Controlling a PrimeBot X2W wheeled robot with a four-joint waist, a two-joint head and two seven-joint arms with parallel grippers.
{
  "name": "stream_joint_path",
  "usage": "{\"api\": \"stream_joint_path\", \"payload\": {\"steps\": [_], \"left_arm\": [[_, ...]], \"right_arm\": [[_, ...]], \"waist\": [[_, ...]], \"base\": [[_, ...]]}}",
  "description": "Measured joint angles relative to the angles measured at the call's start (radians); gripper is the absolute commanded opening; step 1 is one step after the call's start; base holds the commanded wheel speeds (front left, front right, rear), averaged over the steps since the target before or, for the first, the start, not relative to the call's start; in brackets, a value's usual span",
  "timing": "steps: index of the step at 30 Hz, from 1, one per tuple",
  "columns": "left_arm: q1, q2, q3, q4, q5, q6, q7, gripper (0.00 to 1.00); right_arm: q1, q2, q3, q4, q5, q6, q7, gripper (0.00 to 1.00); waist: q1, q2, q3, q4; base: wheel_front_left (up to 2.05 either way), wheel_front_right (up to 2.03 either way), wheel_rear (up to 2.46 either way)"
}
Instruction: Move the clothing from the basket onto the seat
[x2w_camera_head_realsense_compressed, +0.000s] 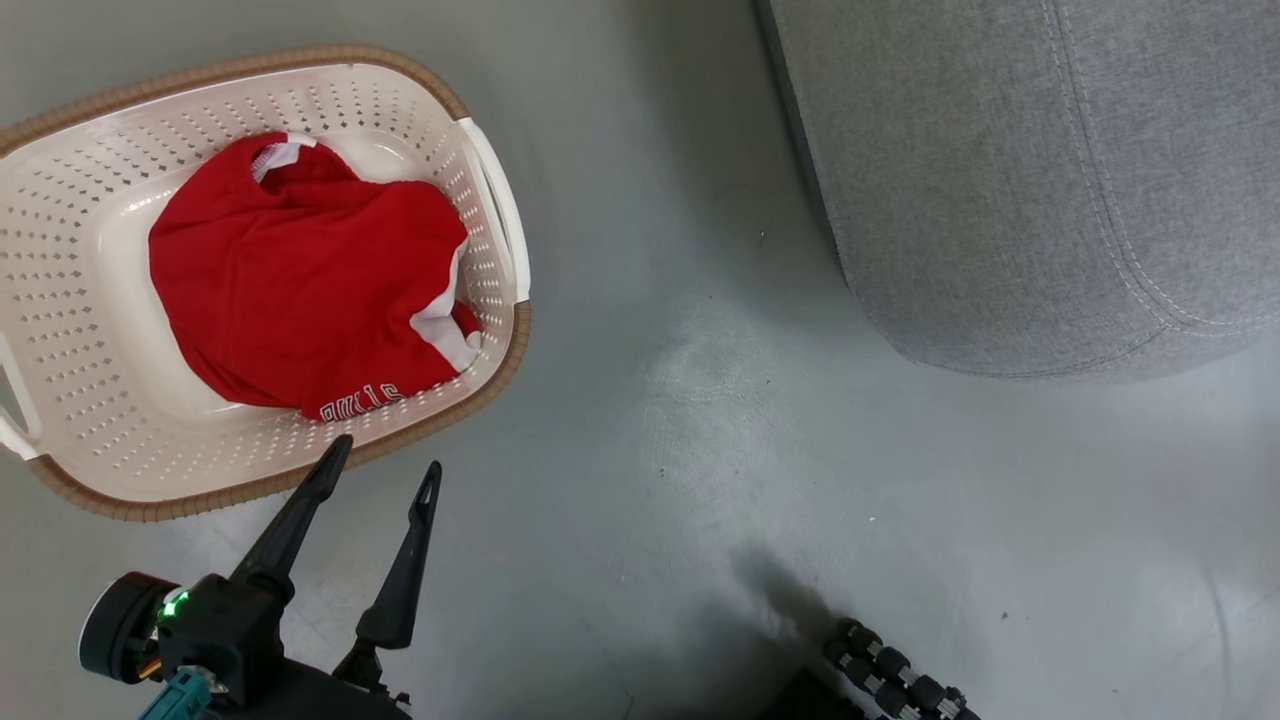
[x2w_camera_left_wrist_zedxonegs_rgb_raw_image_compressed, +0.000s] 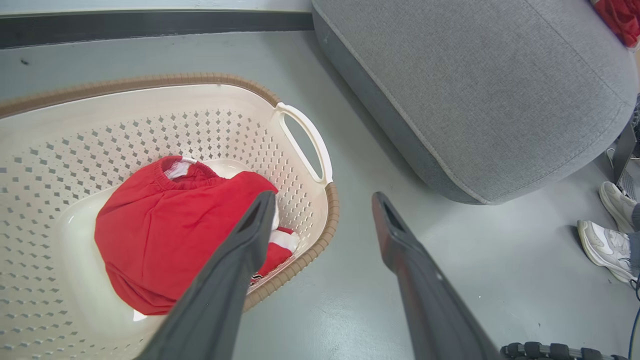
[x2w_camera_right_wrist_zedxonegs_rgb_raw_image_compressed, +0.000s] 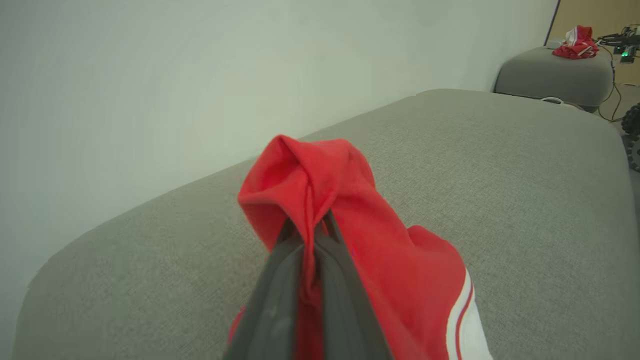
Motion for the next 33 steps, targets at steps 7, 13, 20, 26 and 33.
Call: {"api": "stream_joint_path", "payload": {"steps": [7,13,20,26,33], "left_arm": [[-0.001,-0.017,-0.01,0.011,0.0,0.002,-0.01,1.0],[-0.002,-0.023,0.001,0.021,-0.003,0.009,-0.019,1.0],[-0.038,-0.056,-0.013,0.053,-0.009,0.008,-0.045,1.0],[-0.068,-0.105,-0.019,0.111,-0.027,0.008,-0.076,1.0],[-0.093,-0.175,-0.013,0.204,-0.065,0.018,-0.136,1.0]], "right_arm": [[-0.017,0.022,0.008,0.032,-0.024,-0.003,0.0,0.45],[-0.016,0.03,0.018,0.028,-0.063,-0.003,0.0,1.0],[0.038,0.046,0.061,0.003,-0.121,0.02,0.0,1.0],[0.148,0.077,0.084,-0.094,-0.169,0.03,0.0,1.0],[0.328,0.172,0.1,-0.259,-0.201,0.038,0.0,1.0]], "waist": [[-0.0002,-0.0001,-0.024,0.005],[-0.0002,-0.0001,-0.037,0.006],[-0.0002,-0.0003,-0.075,-0.001],[-0.0002,-0.0002,-0.127,-0.002],[-0.0003,-0.0003,-0.211,0.007]], "base": [[0.0,0.0,0.0],[0.0,0.0,0.0],[0.0,0.0,0.0],[0.0,0.0,0.0],[0.0,0.0,0.0]]}}
